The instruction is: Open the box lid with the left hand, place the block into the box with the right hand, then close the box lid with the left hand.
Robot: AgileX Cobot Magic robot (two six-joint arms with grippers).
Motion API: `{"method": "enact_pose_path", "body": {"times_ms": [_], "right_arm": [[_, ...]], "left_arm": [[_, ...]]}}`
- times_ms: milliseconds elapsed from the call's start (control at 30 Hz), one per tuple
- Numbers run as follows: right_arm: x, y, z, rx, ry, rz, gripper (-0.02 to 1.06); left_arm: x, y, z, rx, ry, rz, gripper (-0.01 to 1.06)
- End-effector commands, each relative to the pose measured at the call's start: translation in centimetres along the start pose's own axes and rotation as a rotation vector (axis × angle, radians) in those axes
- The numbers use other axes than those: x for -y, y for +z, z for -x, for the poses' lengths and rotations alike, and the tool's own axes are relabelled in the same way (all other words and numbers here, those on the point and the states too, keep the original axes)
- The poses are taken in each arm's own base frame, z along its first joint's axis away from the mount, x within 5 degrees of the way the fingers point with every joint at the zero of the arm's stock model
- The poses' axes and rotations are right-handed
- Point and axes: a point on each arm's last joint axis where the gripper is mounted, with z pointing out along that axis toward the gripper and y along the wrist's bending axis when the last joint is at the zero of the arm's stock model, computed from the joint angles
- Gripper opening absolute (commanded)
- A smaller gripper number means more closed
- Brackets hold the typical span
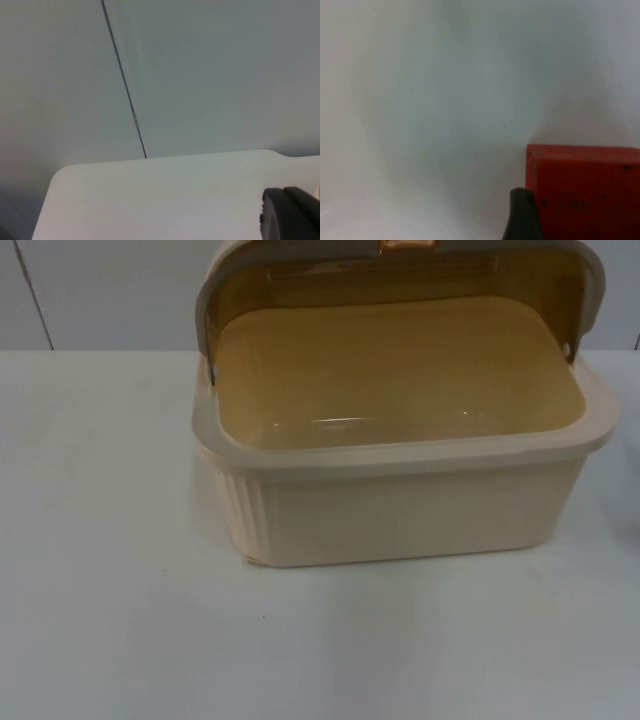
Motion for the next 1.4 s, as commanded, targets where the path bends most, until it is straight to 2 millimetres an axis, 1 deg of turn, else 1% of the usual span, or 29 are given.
{"method": "enact_pose_path", "body": {"times_ms": [0,133,200,233,267,300,333,367,467,500,567,633,700,733,800,867,900,967,1033,1067,1167,1367], "right_arm": [[0.0,-0.1,0.0,-0.003,-0.011,-0.006,0.00],[0.0,-0.6,0.2,0.005,-0.027,-0.005,0.00],[-0.1,-1.9,0.7,0.044,-0.088,0.008,0.00],[-0.1,-2.3,0.9,0.058,-0.105,0.013,0.00],[-0.1,-2.3,0.9,0.058,-0.105,0.013,0.00],[-0.2,-3.1,1.3,0.083,-0.138,0.018,0.00],[-0.4,-4.9,2.3,0.143,-0.184,0.032,0.00],[-0.5,-5.4,2.5,0.158,-0.195,0.034,0.00],[-1.1,-10.2,5.2,0.317,-0.222,0.068,0.00],[-1.1,-10.2,5.2,0.317,-0.222,0.068,0.00],[-1.6,-14.3,7.1,0.444,-0.240,0.095,0.00],[-2.5,-18.0,7.8,0.560,-0.316,0.120,0.00],[-3.7,-21.4,7.8,0.661,-0.402,0.149,0.00],[-3.7,-21.4,7.8,0.661,-0.402,0.149,0.00],[-5.2,-24.2,7.1,0.735,-0.459,0.199,0.00],[-6.5,-26.4,5.9,0.788,-0.503,0.254,0.00],[-6.5,-26.4,5.9,0.788,-0.503,0.254,0.00],[-8.0,-27.9,4.3,0.809,-0.554,0.318,0.00],[-9.2,-28.4,3.1,0.797,-0.597,0.354,0.00],[-9.2,-28.4,3.1,0.797,-0.597,0.354,0.00],[-10.3,-28.7,2.0,0.782,-0.638,0.389,0.00],[-10.7,-28.7,1.6,0.775,-0.644,0.406,0.00]], "left_arm": [[0.1,-0.1,0.0,0.004,0.006,-0.003,0.00],[0.1,-0.1,0.0,0.004,0.009,-0.002,0.00],[0.1,-0.1,0.0,0.004,0.011,-0.001,0.00],[0.1,-0.1,0.0,0.004,0.011,-0.001,0.00],[0.1,-0.1,0.0,0.004,0.011,-0.001,0.00],[0.1,-0.1,0.0,0.004,0.011,-0.001,0.00],[0.1,-0.1,0.0,0.004,0.011,-0.001,0.00],[0.1,-0.1,0.0,0.004,0.011,-0.001,0.00],[0.1,-0.1,0.0,0.004,0.011,-0.001,0.00],[0.1,-0.1,0.0,0.004,0.011,-0.001,0.00],[0.1,-0.1,0.0,0.004,0.011,-0.001,0.00],[0.1,-0.1,0.0,0.004,0.011,-0.001,0.00],[0.1,-0.1,0.0,0.004,0.011,-0.001,0.00],[0.1,-0.1,0.0,0.004,0.011,-0.001,0.00],[0.1,-0.1,0.0,0.004,0.011,-0.001,0.00],[0.1,-0.1,0.0,0.004,0.011,-0.001,0.00],[0.1,-0.1,0.0,0.004,0.011,-0.001,0.00],[0.1,-0.1,0.0,0.004,0.011,-0.001,0.00],[0.1,-0.1,0.0,0.006,-0.030,-0.002,0.00],[0.1,-0.1,0.0,0.006,-0.030,-0.002,0.00],[0.1,-0.1,0.0,0.006,-0.050,-0.001,0.00],[0.0,0.0,-0.1,0.005,-0.025,0.012,0.01]]}}
